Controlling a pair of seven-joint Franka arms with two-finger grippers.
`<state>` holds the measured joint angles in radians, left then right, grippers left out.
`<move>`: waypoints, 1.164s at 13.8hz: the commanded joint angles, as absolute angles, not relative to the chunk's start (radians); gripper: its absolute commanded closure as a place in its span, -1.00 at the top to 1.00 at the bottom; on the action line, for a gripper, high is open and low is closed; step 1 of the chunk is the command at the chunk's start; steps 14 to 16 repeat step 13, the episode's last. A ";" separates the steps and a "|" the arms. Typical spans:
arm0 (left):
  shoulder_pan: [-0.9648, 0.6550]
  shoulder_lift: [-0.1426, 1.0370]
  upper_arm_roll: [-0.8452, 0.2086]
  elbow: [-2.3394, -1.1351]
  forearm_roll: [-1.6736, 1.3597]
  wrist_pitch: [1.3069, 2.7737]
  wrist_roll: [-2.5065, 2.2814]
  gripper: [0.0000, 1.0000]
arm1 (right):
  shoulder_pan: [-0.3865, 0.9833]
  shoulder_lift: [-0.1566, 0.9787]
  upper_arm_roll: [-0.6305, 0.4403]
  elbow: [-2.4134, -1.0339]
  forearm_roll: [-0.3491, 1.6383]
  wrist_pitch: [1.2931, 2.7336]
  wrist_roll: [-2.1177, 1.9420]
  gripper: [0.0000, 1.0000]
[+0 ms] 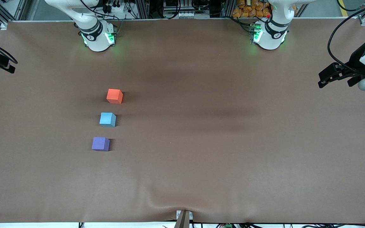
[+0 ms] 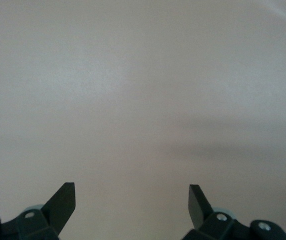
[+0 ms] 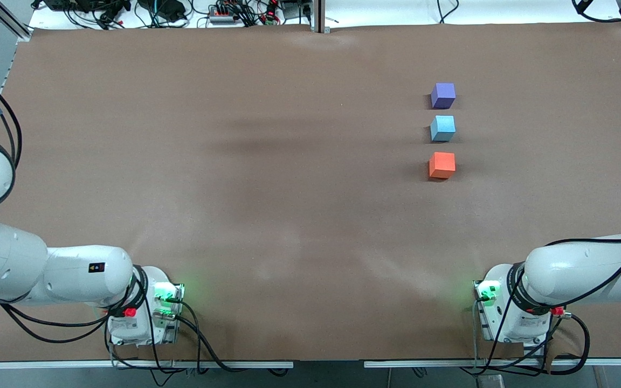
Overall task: Place blue block between orange and purple blocks
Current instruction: 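Open the right gripper and withdraw it from the blue cube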
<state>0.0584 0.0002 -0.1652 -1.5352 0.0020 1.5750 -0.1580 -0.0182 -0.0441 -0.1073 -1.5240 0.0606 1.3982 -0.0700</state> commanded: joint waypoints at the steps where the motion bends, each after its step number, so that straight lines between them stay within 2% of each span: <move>1: 0.074 -0.017 -0.169 -1.532 0.008 1.539 -0.147 1.00 | -0.040 -0.071 -0.081 -1.557 0.044 1.408 -0.057 1.00; 6: 0.074 -0.025 -0.169 -1.529 0.008 1.485 -0.144 1.00 | 0.009 -0.067 -0.077 -1.548 0.006 1.404 0.041 1.00; 16: 0.072 -0.018 -0.169 -1.503 0.009 1.483 -0.149 1.00 | 0.015 -0.063 -0.078 -1.542 0.008 1.407 0.041 1.00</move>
